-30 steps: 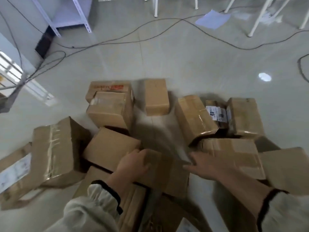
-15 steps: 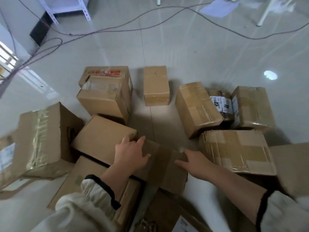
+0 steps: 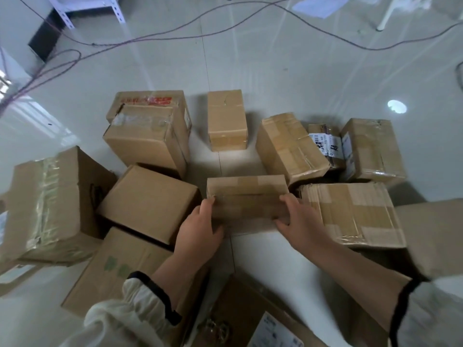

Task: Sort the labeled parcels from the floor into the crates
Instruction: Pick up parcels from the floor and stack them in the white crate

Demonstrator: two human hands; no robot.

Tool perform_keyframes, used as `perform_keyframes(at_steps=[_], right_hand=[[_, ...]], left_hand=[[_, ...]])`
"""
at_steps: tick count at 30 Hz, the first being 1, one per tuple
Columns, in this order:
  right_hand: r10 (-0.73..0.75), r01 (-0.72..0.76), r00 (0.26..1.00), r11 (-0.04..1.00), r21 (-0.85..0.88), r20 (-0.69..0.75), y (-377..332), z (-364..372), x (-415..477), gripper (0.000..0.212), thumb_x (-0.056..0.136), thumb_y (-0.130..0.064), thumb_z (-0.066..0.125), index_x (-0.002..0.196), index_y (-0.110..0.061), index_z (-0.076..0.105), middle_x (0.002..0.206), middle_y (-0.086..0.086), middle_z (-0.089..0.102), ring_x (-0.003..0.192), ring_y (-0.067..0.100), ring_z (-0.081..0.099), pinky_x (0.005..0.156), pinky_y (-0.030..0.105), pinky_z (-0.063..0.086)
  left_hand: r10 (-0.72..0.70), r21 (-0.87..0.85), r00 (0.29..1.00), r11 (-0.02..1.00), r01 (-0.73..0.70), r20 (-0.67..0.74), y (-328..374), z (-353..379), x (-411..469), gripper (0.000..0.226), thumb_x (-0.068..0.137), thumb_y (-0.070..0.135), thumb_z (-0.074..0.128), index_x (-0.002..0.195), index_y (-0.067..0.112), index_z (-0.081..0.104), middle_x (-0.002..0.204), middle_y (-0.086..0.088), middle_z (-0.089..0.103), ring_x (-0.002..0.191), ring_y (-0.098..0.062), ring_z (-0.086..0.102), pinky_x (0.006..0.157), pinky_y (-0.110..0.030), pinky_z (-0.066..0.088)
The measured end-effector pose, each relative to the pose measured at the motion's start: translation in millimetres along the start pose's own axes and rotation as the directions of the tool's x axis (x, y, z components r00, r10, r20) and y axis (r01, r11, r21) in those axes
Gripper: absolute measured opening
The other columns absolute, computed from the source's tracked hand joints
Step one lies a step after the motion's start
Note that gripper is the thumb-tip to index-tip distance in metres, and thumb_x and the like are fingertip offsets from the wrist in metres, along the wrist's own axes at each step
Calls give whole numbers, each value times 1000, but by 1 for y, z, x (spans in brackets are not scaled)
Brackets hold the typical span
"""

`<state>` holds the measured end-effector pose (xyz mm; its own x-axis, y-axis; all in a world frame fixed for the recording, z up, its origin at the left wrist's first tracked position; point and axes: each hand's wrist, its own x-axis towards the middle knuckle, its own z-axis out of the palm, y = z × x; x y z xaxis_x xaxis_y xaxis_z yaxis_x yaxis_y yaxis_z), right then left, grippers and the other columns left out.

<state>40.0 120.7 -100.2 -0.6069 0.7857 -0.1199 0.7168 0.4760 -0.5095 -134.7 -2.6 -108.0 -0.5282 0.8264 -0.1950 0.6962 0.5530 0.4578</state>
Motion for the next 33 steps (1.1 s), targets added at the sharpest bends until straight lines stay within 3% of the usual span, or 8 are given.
perform_keyframes(at_steps=[5, 11, 14, 19, 22, 25, 30, 33], right_hand=[[101, -99, 995, 983, 152, -1, 1, 2, -1, 46, 88, -41, 58, 124, -14, 48, 102, 3, 61, 83, 17, 57, 68, 25, 40], [327, -335, 942, 917, 217, 70, -1, -5, 20, 44, 87, -35, 63, 121, -8, 53, 108, 6, 62, 82, 15, 51, 57, 26, 42], [312, -319, 948, 931, 177, 63, 0, -5, 14, 43, 86, -32, 64, 122, -8, 58, 107, 5, 65, 93, 21, 59, 73, 27, 48], [235, -204, 966, 950, 238, -112, -1, -1, -7, 31, 84, -13, 66, 111, -10, 52, 93, 0, 56, 86, 17, 53, 68, 24, 40], [277, -288, 957, 934, 212, 82, 3, 16, -22, 26, 83, -19, 68, 97, -16, 46, 81, -8, 49, 74, 10, 51, 54, 14, 33], [294, -355, 915, 912, 206, 276, 8, 30, -35, 37, 82, -24, 69, 110, -12, 48, 97, -5, 51, 83, 11, 54, 62, 18, 46], [327, -403, 892, 887, 225, 311, 8, 28, -29, 36, 83, -24, 66, 112, -11, 49, 111, 4, 59, 83, 11, 54, 73, 27, 51], [317, -409, 889, 874, 261, 329, 5, 18, -20, 74, 78, -27, 72, 137, -8, 30, 131, 8, 52, 101, 16, 55, 81, 25, 47]], left_hand=[[-39, -123, 999, 992, 35, -31, 7, 0, 0, 51, 91, 42, 53, 133, 20, 35, 109, 4, 55, 80, -4, 48, 59, -14, 36], [-245, -221, 964, 939, 263, 105, 13, -24, 33, 74, 95, 41, 50, 150, 10, 10, 134, -14, 50, 108, -26, 55, 79, -32, 45], [-185, -194, 972, 958, 211, 143, 12, -25, 28, 64, 92, 37, 56, 144, 10, 30, 135, -9, 52, 119, -25, 52, 89, -30, 44], [-207, -196, 978, 958, 208, 27, 3, -9, 12, 42, 85, 25, 68, 114, 11, 42, 92, 7, 52, 77, -9, 51, 62, -21, 41], [-254, -129, 958, 954, 270, 131, -10, 5, 8, 34, 84, 20, 68, 102, 19, 40, 95, 6, 55, 72, -3, 47, 56, -17, 40], [-306, -92, 913, 936, 340, 271, -19, 12, 10, 36, 80, 17, 71, 106, 15, 46, 99, 1, 57, 83, -12, 56, 64, -23, 47], [-309, -116, 905, 928, 354, 292, -23, 17, 14, 38, 81, 18, 72, 109, 14, 46, 91, 6, 51, 75, -6, 50, 55, -16, 38], [-356, -95, 889, 913, 396, 287, -25, 14, 15, 35, 82, 22, 71, 109, 13, 51, 102, 0, 57, 87, -15, 55, 68, -22, 43]])
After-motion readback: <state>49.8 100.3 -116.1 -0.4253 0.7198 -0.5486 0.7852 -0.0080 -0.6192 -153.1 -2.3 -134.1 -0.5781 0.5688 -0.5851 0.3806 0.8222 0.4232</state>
